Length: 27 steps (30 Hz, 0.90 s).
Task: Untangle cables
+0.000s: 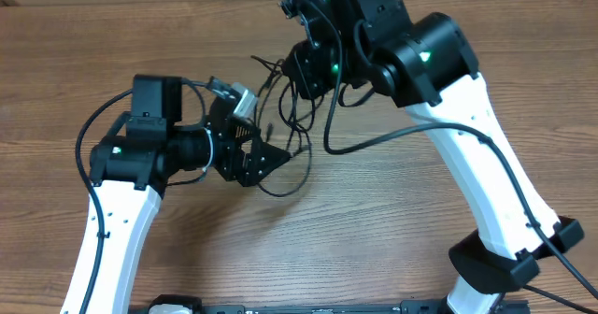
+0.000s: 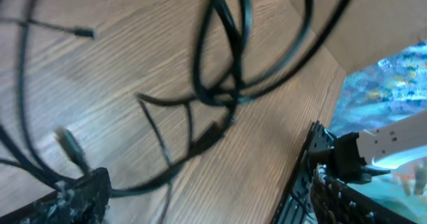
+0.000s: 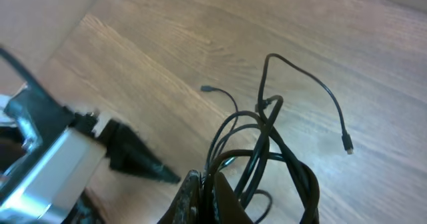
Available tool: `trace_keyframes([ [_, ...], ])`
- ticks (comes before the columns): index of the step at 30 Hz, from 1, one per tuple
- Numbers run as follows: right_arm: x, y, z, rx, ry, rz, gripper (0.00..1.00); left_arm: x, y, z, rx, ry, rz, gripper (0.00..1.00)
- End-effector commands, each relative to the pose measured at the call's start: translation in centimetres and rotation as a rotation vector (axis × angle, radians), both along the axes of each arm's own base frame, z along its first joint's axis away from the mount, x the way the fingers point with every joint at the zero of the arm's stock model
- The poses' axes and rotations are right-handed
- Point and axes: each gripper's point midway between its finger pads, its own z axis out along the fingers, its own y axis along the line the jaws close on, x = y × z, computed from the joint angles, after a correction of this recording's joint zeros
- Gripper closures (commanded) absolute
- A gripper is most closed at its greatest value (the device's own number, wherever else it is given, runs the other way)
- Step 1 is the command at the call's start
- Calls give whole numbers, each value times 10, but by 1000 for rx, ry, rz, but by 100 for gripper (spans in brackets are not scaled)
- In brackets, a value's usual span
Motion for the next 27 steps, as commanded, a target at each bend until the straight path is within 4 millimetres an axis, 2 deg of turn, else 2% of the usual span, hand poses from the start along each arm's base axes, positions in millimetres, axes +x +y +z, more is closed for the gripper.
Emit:
trace_keyframes([
  [1, -24, -6, 35, 68, -34, 31, 96, 4, -3, 6, 5, -50, -19, 6],
  [4, -37, -7, 39, 88, -7, 59, 96, 7, -3, 8, 2, -69, -19, 7],
  [9, -63, 2, 55, 184, 39, 157, 96, 11, -3, 10, 0, -92, -18, 23],
  [18, -106, 4, 81, 302, 105, 286, 96, 19, 3, 5, 50, -111, 19, 20],
  [27, -123, -7, 87, 297, 117, 285, 96, 20, 5, 4, 63, -112, 28, 19],
])
